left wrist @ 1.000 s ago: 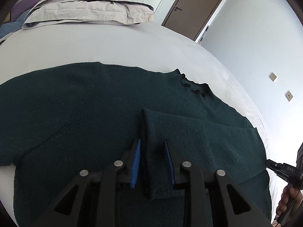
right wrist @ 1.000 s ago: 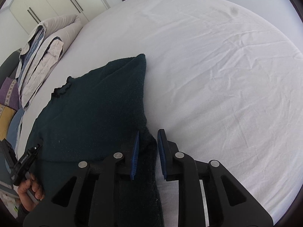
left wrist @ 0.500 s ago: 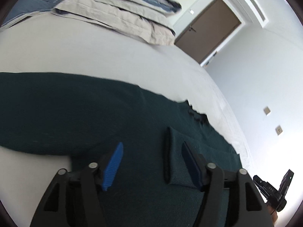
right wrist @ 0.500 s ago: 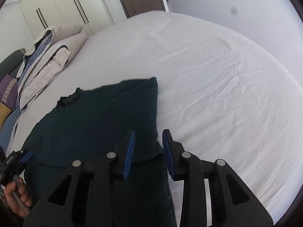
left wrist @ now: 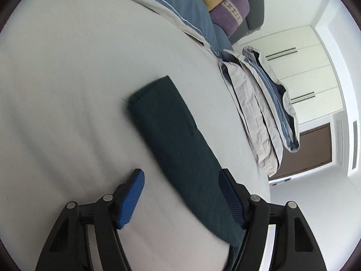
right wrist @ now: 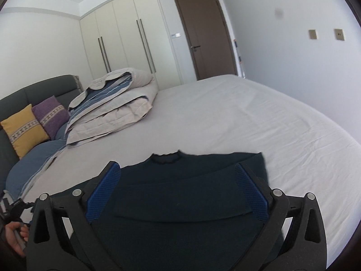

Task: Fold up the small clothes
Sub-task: 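Grasp the other sleeve with the left tool and lift it, then lay the sleeve across the sweater body and open the left tool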

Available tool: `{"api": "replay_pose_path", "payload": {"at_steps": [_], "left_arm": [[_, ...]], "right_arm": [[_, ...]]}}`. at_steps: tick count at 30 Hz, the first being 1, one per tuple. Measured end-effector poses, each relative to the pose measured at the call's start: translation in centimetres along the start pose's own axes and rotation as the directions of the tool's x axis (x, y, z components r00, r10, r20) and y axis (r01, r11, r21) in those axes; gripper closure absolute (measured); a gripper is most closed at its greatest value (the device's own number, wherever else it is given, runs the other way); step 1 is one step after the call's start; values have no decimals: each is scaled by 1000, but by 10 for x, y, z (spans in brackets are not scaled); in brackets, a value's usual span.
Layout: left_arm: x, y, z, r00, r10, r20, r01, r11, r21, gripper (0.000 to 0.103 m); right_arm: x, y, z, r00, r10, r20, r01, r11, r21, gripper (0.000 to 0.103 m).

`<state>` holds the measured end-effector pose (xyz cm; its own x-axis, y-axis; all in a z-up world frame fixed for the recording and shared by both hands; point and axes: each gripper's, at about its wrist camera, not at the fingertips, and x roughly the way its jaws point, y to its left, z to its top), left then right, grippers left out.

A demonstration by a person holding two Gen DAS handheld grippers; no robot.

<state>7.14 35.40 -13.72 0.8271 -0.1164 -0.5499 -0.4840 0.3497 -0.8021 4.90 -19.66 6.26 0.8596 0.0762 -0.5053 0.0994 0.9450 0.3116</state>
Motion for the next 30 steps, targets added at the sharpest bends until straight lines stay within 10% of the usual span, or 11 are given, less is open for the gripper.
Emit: {"api": "replay_pose_path", "payload": {"at_steps": [7,12,19,23,30], "left_arm": [[22,8,44,1000,-7,30,10,993,-121,38],[36,1,56,1000,23,-8,-24,992,-123,96],[25,-96,10,1000,15,1,-15,972,236,95],[38,-194,-70,997,-15,-73,52,848,528,95],[76,-292,-291,970,22,-243,200,494,846,95]], "right_arm": [[23,36,-28,982,128,-139,-114,987,110,33],[30,26,-45,975,123,-185,-97,984,147,57],[37,-17,-61,975,107,-196,-65,975,212,62],[27,-48,-70,978,93,-185,-45,967,250,62],[11,-101,-88,982,64,-175,-3,945,328,62]]}}
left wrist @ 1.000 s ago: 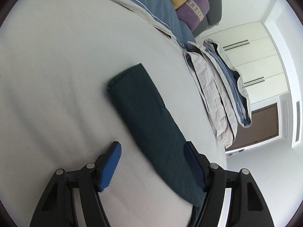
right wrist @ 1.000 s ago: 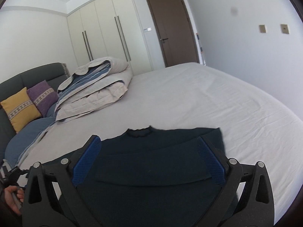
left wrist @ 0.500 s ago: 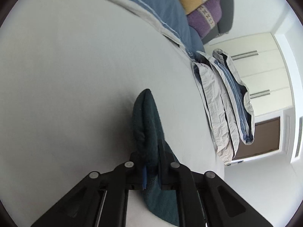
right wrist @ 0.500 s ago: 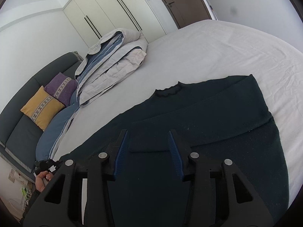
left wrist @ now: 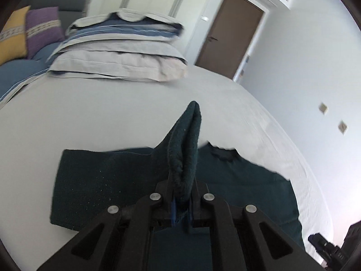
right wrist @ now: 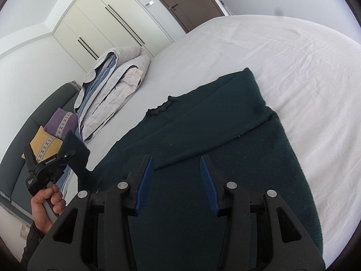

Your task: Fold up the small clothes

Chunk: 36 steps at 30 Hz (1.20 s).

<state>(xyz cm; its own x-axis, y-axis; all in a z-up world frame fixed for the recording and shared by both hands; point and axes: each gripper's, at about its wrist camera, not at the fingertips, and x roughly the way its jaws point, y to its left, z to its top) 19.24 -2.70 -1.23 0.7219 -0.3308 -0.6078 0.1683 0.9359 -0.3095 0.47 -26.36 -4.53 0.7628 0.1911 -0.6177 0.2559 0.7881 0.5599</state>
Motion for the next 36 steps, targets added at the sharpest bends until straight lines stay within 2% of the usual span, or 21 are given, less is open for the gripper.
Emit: {"api": "replay_pose_path", "payload": {"at_steps": [2,4,6,7,8,9,10,11,12,14,17,21,23,27,29,31,33,35,36], "left_arm": [[24,-44,-23,998,-39,-58,43,997,71,95],[47,-83,-47,993,-41,-114,58,986,157,93],[71,-101,-66,977,-27,-210,70,978,197,71],[75,-102,-73,971,-35,-237,81,978,191,66],[73,-99,-79,969,-45,-242,90,979,182,55],[67,-96,-81,971,-46,-234,90,980,179,40],[59,-92,-81,974,-42,-221,82,981,178,32],[48,-86,-79,979,-41,-202,77,982,174,19],[36,-80,-78,982,-57,-182,89,982,169,16],[9,-64,-82,982,-102,-158,126,981,147,15],[-16,-33,-77,983,-128,-129,138,988,74,15],[-33,17,-73,989,-96,-110,94,995,-20,20],[-37,40,-73,991,-78,-111,72,996,-60,23],[-43,75,-75,993,-60,-104,46,990,-130,23],[-45,85,-75,994,-51,-102,35,988,-148,23],[-47,93,-75,994,-46,-94,31,987,-160,23],[-47,99,-73,995,-42,-87,27,985,-171,23],[-44,103,-67,996,-40,-80,25,983,-180,23],[-45,106,-65,997,-40,-72,26,982,-185,23]], "right_arm": [[-5,-14,-1,1000,-6,1,6,1000,15,62],[-8,-27,-2,1000,-13,-8,13,999,30,61],[-4,-36,-1,999,-26,-31,28,999,44,60],[-3,-38,-1,999,-31,-45,33,998,44,60],[-4,-40,-3,998,-35,-52,37,999,40,59],[0,-40,-2,997,-39,-60,41,999,31,57],[3,-38,-1,997,-38,-68,40,999,22,56],[8,-36,0,996,-32,-77,34,999,15,51],[14,-33,2,996,-30,-86,31,999,12,44],[29,-22,6,994,-13,-106,12,1000,-3,42],[54,9,14,990,16,-141,-24,998,-56,42],[102,43,21,971,44,-233,-64,995,-78,42],[127,54,21,959,21,-282,-44,996,-75,42],[171,70,14,928,-40,-370,0,994,-106,42],[185,70,9,917,-78,-390,37,993,-112,42],[188,72,6,922,-93,-375,43,989,-139,48],[189,76,6,919,-109,-379,47,984,-170,86],[184,78,8,925,-123,-360,51,978,-204,96],[180,80,12,929,-119,-350,43,975,-218,96]]}}
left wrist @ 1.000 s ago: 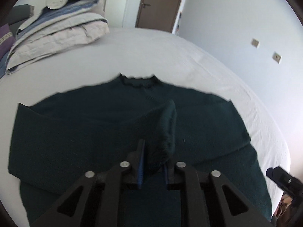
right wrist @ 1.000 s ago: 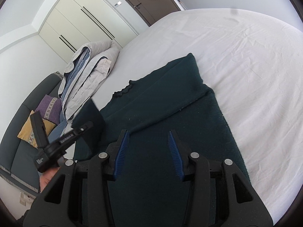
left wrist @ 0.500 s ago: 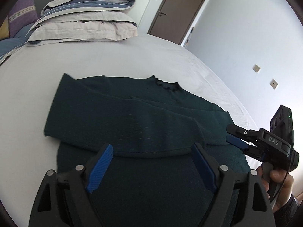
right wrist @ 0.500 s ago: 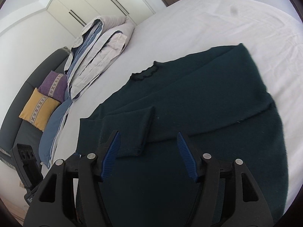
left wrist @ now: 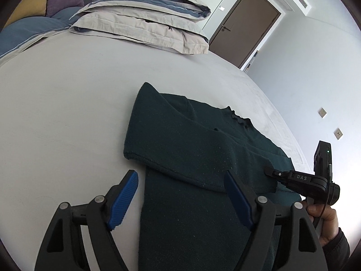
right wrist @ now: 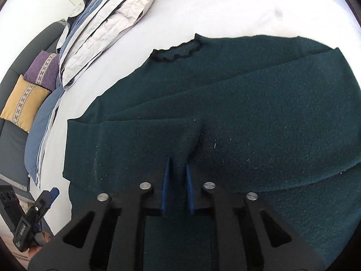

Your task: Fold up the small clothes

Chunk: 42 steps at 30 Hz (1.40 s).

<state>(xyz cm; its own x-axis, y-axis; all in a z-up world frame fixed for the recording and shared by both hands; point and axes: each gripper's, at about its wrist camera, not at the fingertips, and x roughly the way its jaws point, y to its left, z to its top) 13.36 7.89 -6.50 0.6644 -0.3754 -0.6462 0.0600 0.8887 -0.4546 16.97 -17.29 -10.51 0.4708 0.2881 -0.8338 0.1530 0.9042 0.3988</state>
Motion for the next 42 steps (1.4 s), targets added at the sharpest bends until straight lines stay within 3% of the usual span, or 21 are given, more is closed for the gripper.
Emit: {"api": "replay_pose_path", "payload": {"at_steps": [6,11,19,20,23,25,28,30,33,42], "left_arm": [[-2,11,24,999,22,38,-22,1000,-10,23],[13,19,57,995,76,61,-75,997,-10,23],[100,36,110,985,148,-91,-151,988,-25,32],[112,37,112,981,152,-117,-156,988,-20,34],[138,40,113,972,159,-172,-164,986,-12,54],[144,34,110,970,182,-161,-181,983,21,58],[146,31,109,974,169,-150,-167,986,24,76],[148,28,106,970,202,-137,-196,979,59,87],[145,27,98,967,232,-105,-221,969,106,90],[139,35,89,971,229,-66,-224,972,72,91]], "right_arm": [[-38,-1,23,997,-17,81,24,996,-80,97],[-31,-31,36,996,-83,36,86,993,-79,97],[-18,-55,28,997,-64,36,66,996,-59,96],[-16,-57,28,997,-61,36,63,996,-58,96],[-10,-59,30,997,-63,42,66,996,-58,96],[-7,-59,32,997,-69,44,72,995,-63,96],[-2,-55,33,995,-96,41,99,992,-80,96],[1,-54,33,992,-120,42,123,989,-85,96],[3,-55,33,988,-144,56,147,987,-71,97],[14,-63,37,979,-180,97,183,983,-30,97]]}}
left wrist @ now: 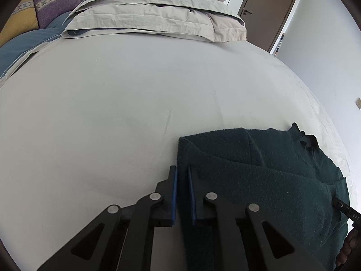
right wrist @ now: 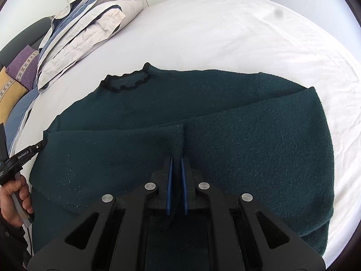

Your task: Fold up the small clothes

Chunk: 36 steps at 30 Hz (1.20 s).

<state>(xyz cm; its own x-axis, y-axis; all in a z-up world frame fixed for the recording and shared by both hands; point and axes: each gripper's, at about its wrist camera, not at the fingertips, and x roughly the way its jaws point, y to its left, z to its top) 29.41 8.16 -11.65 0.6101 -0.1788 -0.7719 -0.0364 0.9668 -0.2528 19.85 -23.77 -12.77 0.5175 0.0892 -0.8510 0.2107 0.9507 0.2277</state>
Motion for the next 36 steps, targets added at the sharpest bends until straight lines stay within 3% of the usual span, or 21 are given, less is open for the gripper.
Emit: {"api": "replay_pose_path", "payload": {"at_steps": [6,8,10,14,16,17,18,22,25,27,34,36], "left_arm": [[-2,4,-3,1000,10,17,-10,1000,-23,91],[-2,5,-3,1000,-1,20,2,1000,-29,91],[-8,6,-2,1000,-2,28,3,999,-32,90],[-37,4,-5,998,2,60,0,999,-33,89],[-55,-2,-10,996,-26,80,27,999,-17,89],[-64,-8,-15,996,-31,88,31,999,10,89],[-71,-13,-20,995,-31,96,27,999,39,89],[-75,-30,-39,996,21,85,-33,990,138,88],[-49,-21,-53,999,54,-4,-53,989,135,85],[-45,-13,-60,999,39,0,-38,992,121,81],[-46,-15,-62,999,52,15,-53,990,133,81],[-46,-16,-63,998,59,20,-61,988,140,81]], "right_arm": [[-8,0,3,997,-73,17,73,997,-1,101],[-2,-5,0,998,-54,-24,54,998,-16,102],[-7,-7,-1,999,-45,-12,45,999,-14,102],[-38,-10,0,995,21,94,-25,999,35,97],[-50,-5,-3,991,47,123,-51,998,32,80],[-51,-1,-5,991,49,124,-53,998,30,57],[-50,2,-8,991,50,122,-53,998,23,45],[-33,19,-18,998,46,40,-44,998,-51,49],[-16,30,-22,998,-58,2,58,990,-129,86],[-17,29,-19,999,-52,11,52,993,-108,96],[-35,38,-10,992,-68,104,82,988,-135,98],[-25,31,-12,996,-67,61,73,991,-115,98]]}}
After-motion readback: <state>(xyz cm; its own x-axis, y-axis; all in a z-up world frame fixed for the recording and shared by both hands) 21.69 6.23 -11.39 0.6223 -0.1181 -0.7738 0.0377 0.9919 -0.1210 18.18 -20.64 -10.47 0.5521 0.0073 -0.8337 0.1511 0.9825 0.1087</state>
